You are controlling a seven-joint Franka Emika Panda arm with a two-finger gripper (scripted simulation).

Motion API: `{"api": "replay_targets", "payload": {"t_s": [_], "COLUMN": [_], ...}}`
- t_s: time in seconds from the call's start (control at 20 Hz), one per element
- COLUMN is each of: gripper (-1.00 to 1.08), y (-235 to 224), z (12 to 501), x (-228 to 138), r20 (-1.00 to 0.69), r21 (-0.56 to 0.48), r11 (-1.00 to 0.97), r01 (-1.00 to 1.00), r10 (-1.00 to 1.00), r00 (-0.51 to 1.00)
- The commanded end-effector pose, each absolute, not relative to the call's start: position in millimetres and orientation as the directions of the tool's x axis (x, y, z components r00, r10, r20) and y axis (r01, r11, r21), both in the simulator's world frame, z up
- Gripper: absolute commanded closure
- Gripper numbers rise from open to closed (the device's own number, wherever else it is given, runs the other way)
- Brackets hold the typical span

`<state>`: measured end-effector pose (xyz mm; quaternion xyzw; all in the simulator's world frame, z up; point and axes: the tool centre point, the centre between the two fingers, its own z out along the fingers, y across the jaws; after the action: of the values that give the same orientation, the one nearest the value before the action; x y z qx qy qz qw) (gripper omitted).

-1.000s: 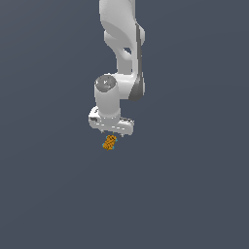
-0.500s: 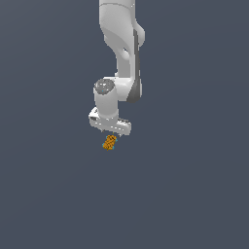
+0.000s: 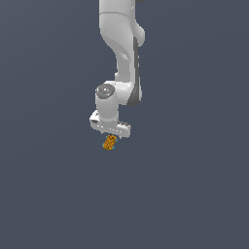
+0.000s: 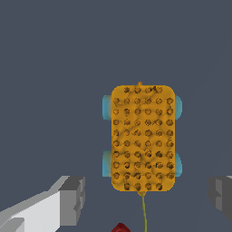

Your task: Pick up the object and move it to a goal position.

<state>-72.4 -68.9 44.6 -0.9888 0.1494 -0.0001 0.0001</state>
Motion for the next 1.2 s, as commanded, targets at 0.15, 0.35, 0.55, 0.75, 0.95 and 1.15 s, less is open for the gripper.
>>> {"api": "replay_targets", "payload": {"t_s": [0.15,0.35,0.55,0.75,0.95,1.15], "gripper": [-0.92,-0.92,1.08,1.08,1.08,1.08], "y": [-69.1,-69.0,-69.0,-69.0,-68.7,-68.4], "z": [21.6,15.4,15.2,15.2,15.8,20.3], "x": [-73.4,-72.9,-72.9,-72.9,-73.0,-71.4], "r20": [0.0,0.0,0.0,0.0,0.0,0.0], "r21": [0.0,0.0,0.0,0.0,0.0,-0.001], "r11": [-0.955,-0.955,-0.955,-0.955,-0.955,-0.955], "r01": [-0.297,-0.297,-0.297,-0.297,-0.297,-0.298], "r10": [-0.297,-0.297,-0.297,-0.297,-0.297,-0.298], "r00": [0.955,0.955,0.955,0.955,0.955,0.955]}}
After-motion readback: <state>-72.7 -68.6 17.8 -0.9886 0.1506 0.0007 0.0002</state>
